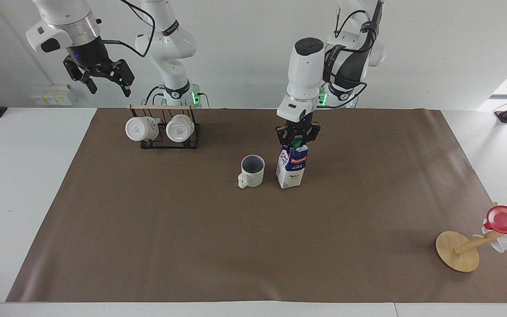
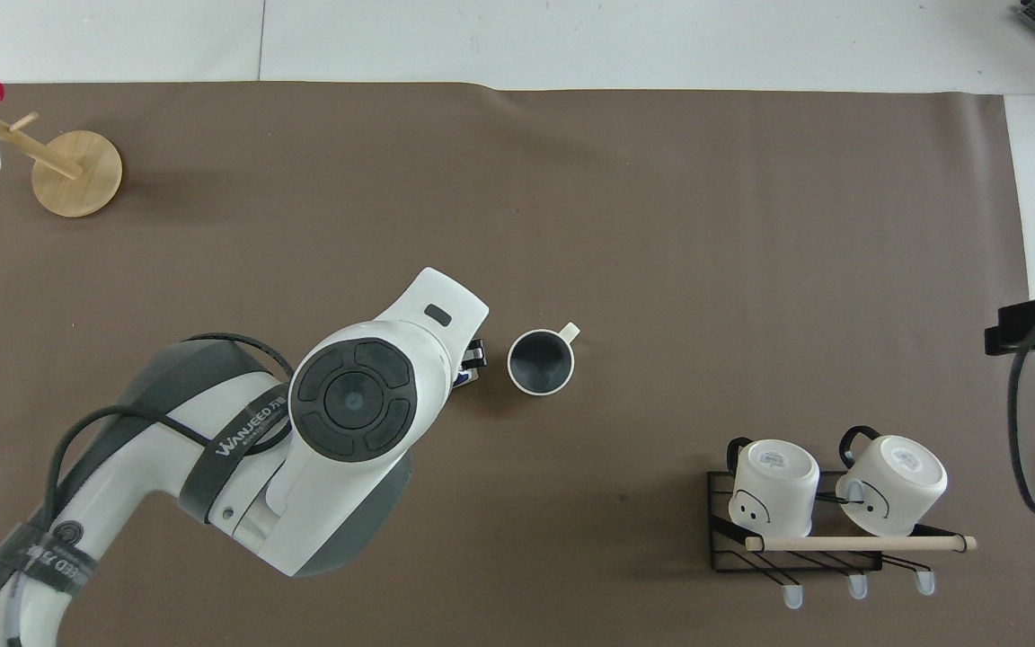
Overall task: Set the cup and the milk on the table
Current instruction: 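Carry the carton with the left gripper beside the mug and lower it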
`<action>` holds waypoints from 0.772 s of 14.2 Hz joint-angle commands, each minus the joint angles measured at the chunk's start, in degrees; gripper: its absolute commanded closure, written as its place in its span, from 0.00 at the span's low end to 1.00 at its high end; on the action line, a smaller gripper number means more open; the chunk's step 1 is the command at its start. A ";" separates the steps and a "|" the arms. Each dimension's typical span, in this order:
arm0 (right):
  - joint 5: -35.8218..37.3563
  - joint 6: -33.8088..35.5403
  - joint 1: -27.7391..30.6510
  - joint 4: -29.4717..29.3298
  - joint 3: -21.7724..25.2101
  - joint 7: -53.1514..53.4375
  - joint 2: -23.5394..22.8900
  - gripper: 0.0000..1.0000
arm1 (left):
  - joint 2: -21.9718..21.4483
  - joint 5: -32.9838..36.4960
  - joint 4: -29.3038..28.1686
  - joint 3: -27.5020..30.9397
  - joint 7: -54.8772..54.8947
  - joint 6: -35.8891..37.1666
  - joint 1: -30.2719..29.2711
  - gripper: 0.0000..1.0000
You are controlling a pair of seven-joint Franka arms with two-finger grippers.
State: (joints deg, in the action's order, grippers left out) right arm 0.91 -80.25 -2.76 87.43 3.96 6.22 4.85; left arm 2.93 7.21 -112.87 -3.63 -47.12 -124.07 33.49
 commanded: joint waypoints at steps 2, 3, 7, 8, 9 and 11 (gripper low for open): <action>-1.08 0.45 0.56 1.17 -0.01 -1.65 1.04 0.00 | 1.20 1.67 1.34 0.82 -0.16 -0.91 0.79 0.50; -1.08 0.45 0.56 1.17 -0.01 -1.57 1.04 0.00 | 1.20 1.67 1.43 0.82 -0.16 -0.91 0.79 0.50; -1.08 0.27 0.65 1.17 -0.01 -1.57 0.96 0.00 | 1.20 1.76 1.25 0.82 -0.08 -0.38 0.79 0.32; -1.08 0.36 0.65 1.17 -0.01 -1.57 1.04 0.00 | 1.20 1.76 1.25 0.82 -0.07 -0.29 0.79 0.19; -1.08 0.27 0.65 1.17 -0.01 -1.57 1.04 0.00 | 1.12 1.76 1.25 0.82 -0.07 -0.29 0.79 0.00; -1.08 0.27 0.65 1.17 -0.01 -1.57 1.04 0.00 | 1.11 1.67 1.34 0.73 -0.07 -0.12 1.23 0.00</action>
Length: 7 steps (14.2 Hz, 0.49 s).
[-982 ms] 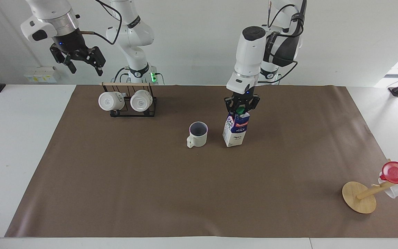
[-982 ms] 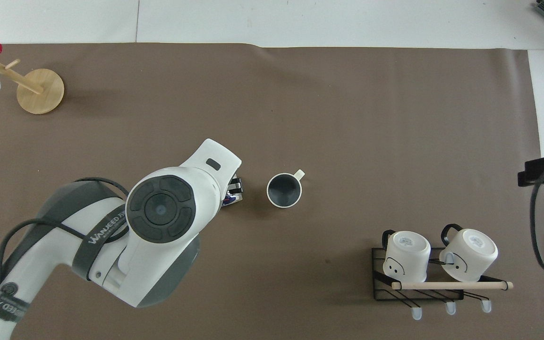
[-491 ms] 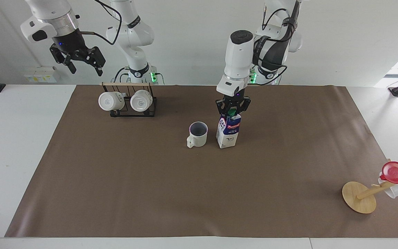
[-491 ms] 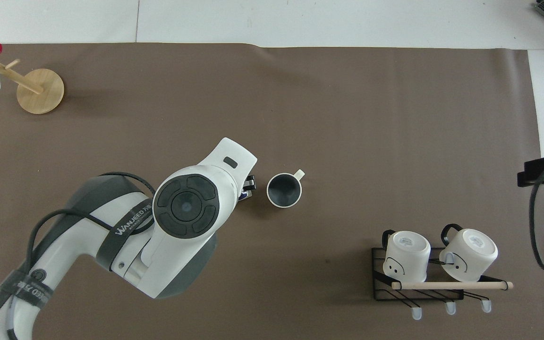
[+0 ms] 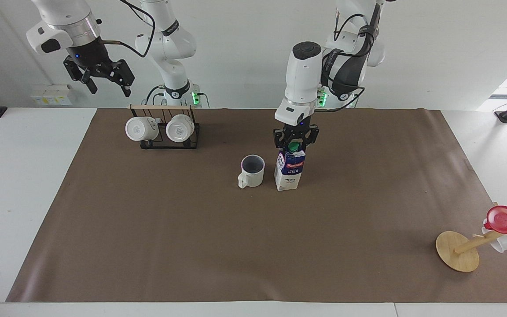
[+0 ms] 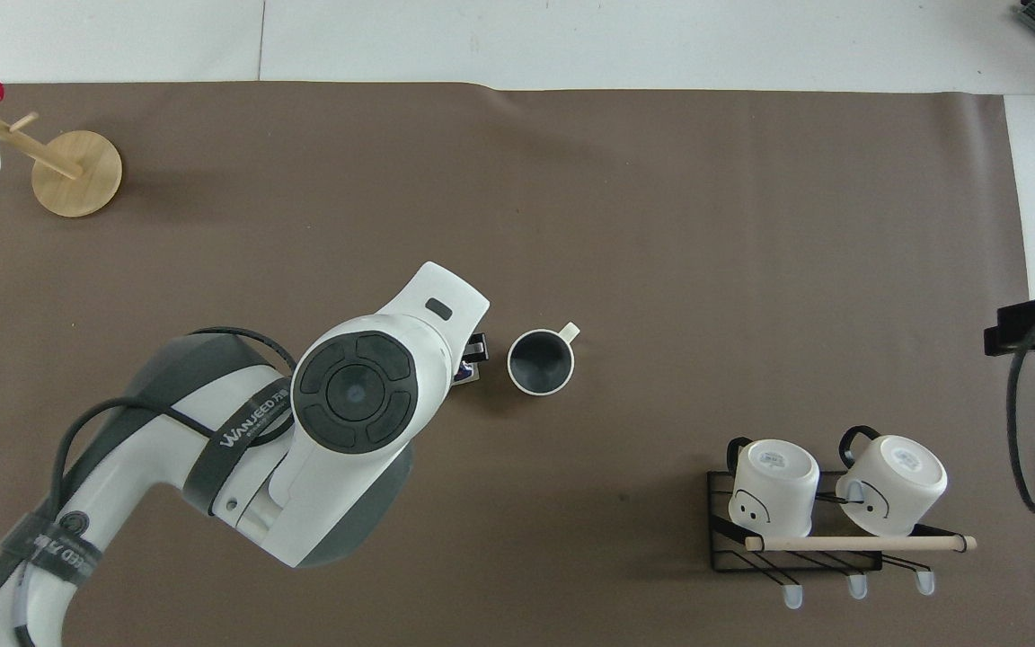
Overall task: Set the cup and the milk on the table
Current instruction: 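Carry the carton with the left gripper beside the mug and lower it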
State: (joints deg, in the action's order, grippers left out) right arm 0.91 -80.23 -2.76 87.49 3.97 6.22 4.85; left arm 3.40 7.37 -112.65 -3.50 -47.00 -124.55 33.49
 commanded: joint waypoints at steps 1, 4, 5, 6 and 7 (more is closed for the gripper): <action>-1.08 0.17 0.65 1.10 -0.01 -1.57 0.95 0.00 | 0.64 1.42 1.29 0.60 -0.02 0.54 1.57 0.00; -1.08 0.25 0.65 1.10 -0.01 -1.57 0.95 0.00 | 0.38 -0.16 3.92 0.51 -0.02 4.47 1.58 0.00; -1.08 0.25 0.65 1.10 -0.01 -1.57 1.04 0.00 | 0.29 -1.99 5.67 0.60 0.07 6.58 1.40 0.00; -1.08 0.25 0.65 1.10 -0.01 -1.57 0.95 0.00 | 0.11 -3.93 7.17 0.60 0.07 8.69 0.96 0.00; -1.08 0.17 0.65 1.10 -0.01 -1.57 0.95 0.00 | -0.06 -4.64 8.57 0.60 0.24 10.62 0.61 0.00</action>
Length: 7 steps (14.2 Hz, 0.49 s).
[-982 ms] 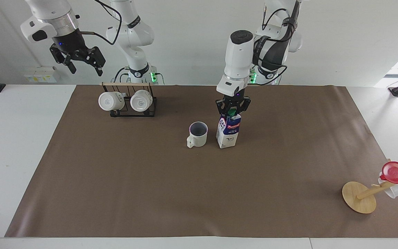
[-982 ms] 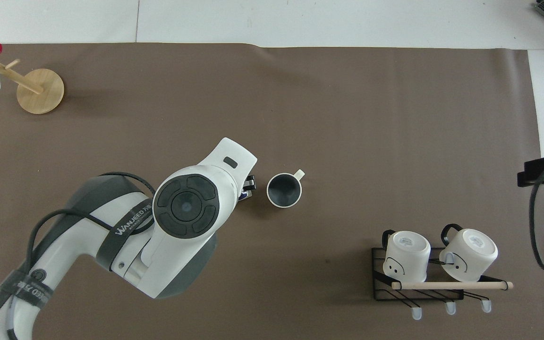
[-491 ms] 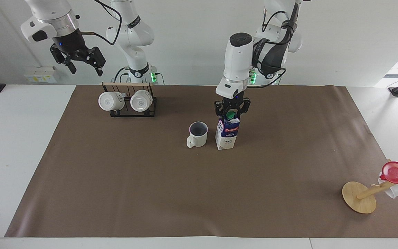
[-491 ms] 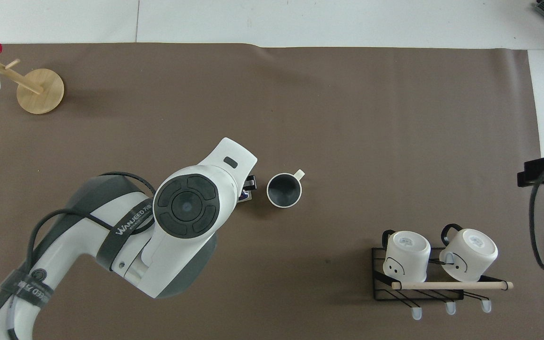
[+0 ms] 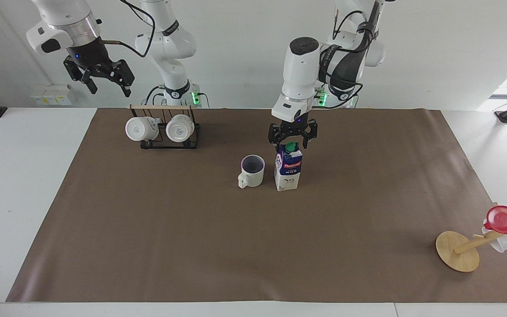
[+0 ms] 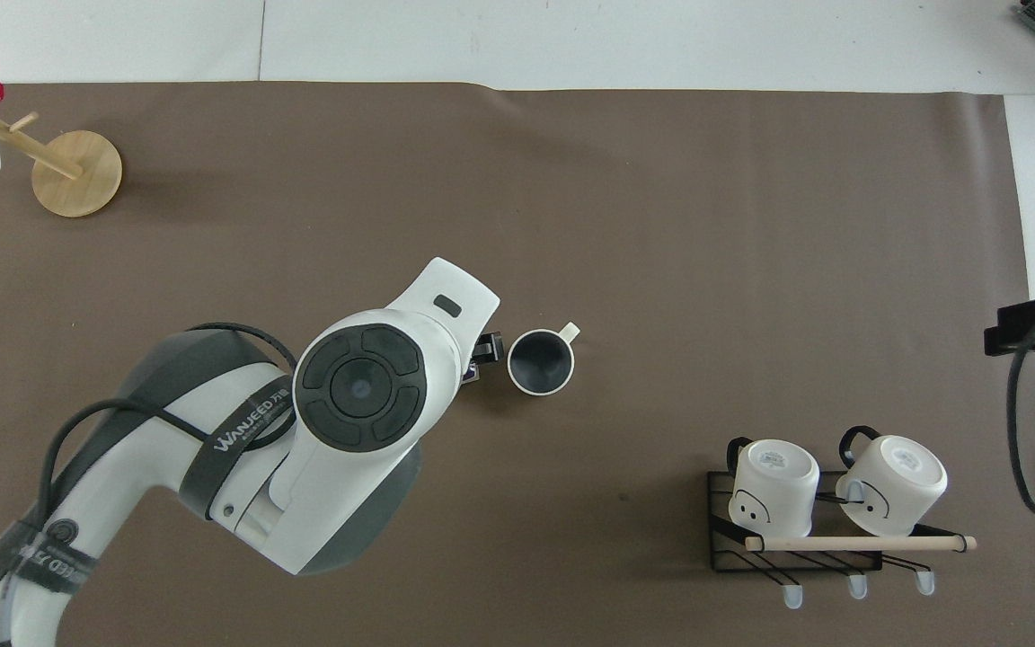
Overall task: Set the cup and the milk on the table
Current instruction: 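Carry the carton with the left gripper beside the mug and lower it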
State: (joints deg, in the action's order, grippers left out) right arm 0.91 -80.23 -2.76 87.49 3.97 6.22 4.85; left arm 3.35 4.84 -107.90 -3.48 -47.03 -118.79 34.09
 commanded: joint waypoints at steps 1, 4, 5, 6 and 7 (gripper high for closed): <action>-1.08 -0.01 0.65 1.10 0.07 -1.57 0.95 0.00 | -0.27 -2.11 4.88 0.93 0.54 6.53 -0.33 0.00; -1.08 0.08 0.65 1.19 0.07 -1.57 1.04 0.00 | -1.85 -2.11 7.43 1.28 8.23 12.07 -3.22 0.00; -1.08 0.25 0.73 1.19 0.07 -1.57 1.04 0.00 | -2.38 -2.11 8.49 1.29 11.67 14.09 -4.98 0.00; -1.08 0.17 0.65 1.54 0.07 -1.57 1.13 0.00 | -2.56 -2.11 9.71 1.29 14.83 16.11 -6.39 0.00; -1.08 0.08 0.65 1.71 0.07 -1.57 1.30 0.00 | -2.56 -2.11 11.03 1.29 17.13 17.70 -7.88 0.00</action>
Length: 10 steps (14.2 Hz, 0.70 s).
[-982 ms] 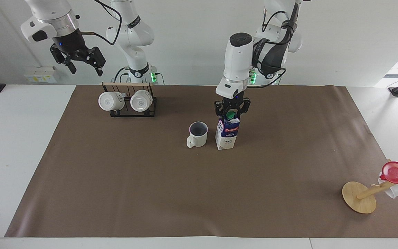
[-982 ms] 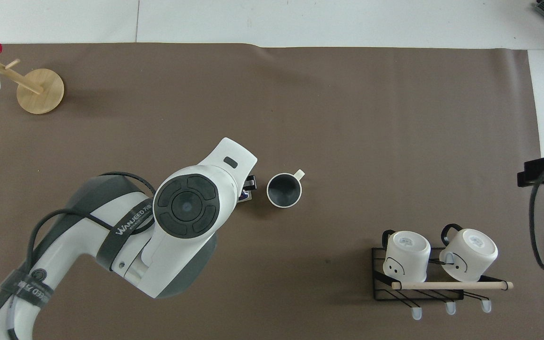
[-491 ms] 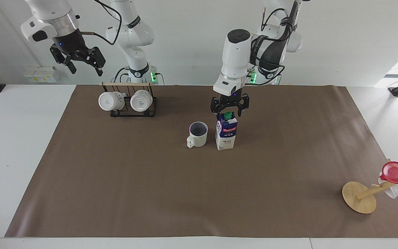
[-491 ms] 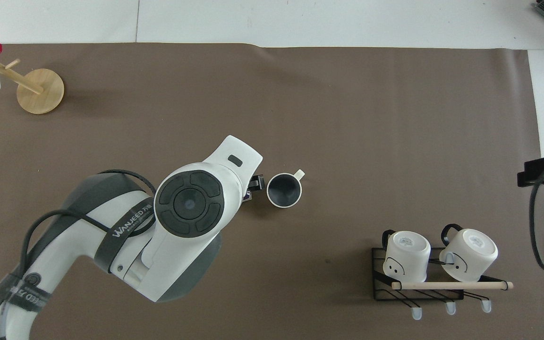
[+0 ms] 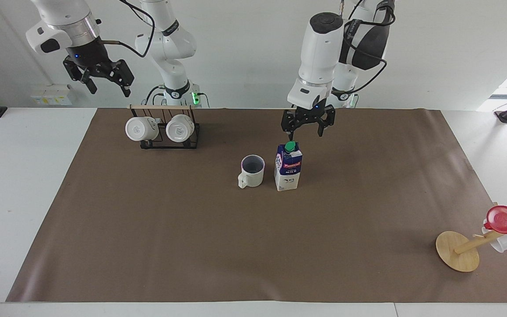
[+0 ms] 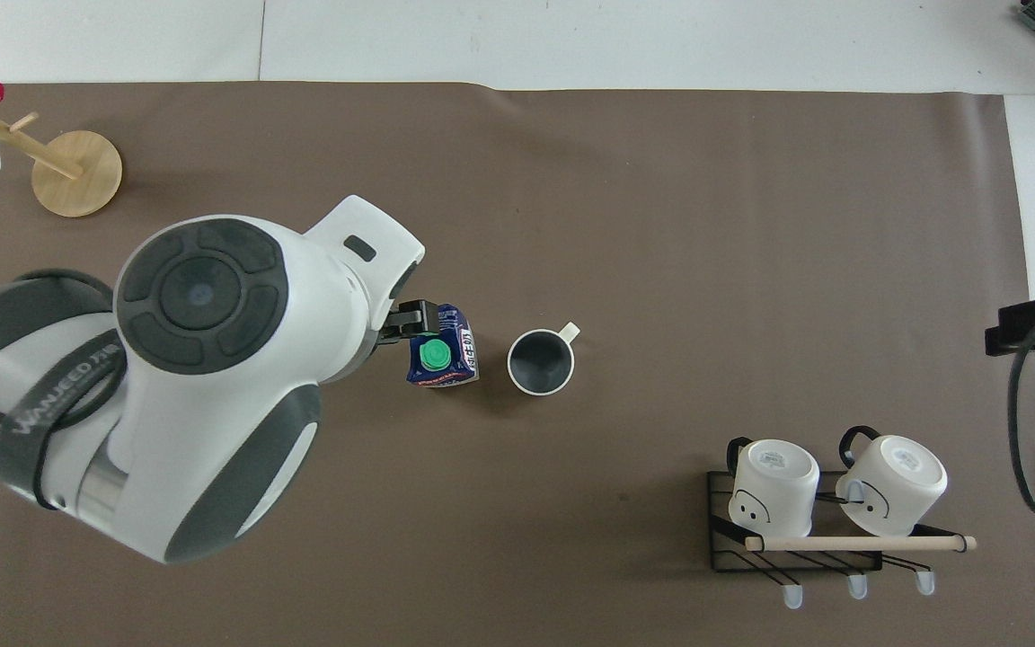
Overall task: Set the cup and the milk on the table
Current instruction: 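Open the left gripper and withdraw it from the carton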
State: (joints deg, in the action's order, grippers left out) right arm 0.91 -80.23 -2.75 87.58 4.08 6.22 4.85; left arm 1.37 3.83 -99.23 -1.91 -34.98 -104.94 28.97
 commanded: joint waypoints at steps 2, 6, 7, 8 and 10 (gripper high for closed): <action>-1.08 -0.10 0.73 1.63 -0.03 -1.57 1.30 0.00 | -0.67 -1.02 4.03 -0.19 8.77 6.58 -5.92 0.00; -1.08 -0.01 0.73 1.80 0.05 -1.57 1.30 0.00 | -2.34 -1.20 4.04 -0.11 21.85 8.52 -13.92 0.00; -1.08 -0.01 0.73 1.80 0.05 -1.57 1.39 0.00 | -2.86 -1.20 4.04 -0.11 23.10 8.44 -15.16 0.00; -1.08 -0.10 0.73 1.80 0.05 -1.57 1.39 0.00 | -2.95 -1.20 4.04 -0.11 23.37 8.52 -16.21 0.00; -1.08 -0.10 0.73 1.80 0.05 -1.57 1.39 0.00 | -3.30 -1.20 4.04 -0.02 23.46 8.70 -17.97 0.00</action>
State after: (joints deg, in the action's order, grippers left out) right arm 0.91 -80.23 -2.75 87.88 4.17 6.22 4.88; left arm -1.14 3.47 -95.57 -1.39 -12.39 -97.83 12.56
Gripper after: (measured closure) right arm 0.000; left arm 0.000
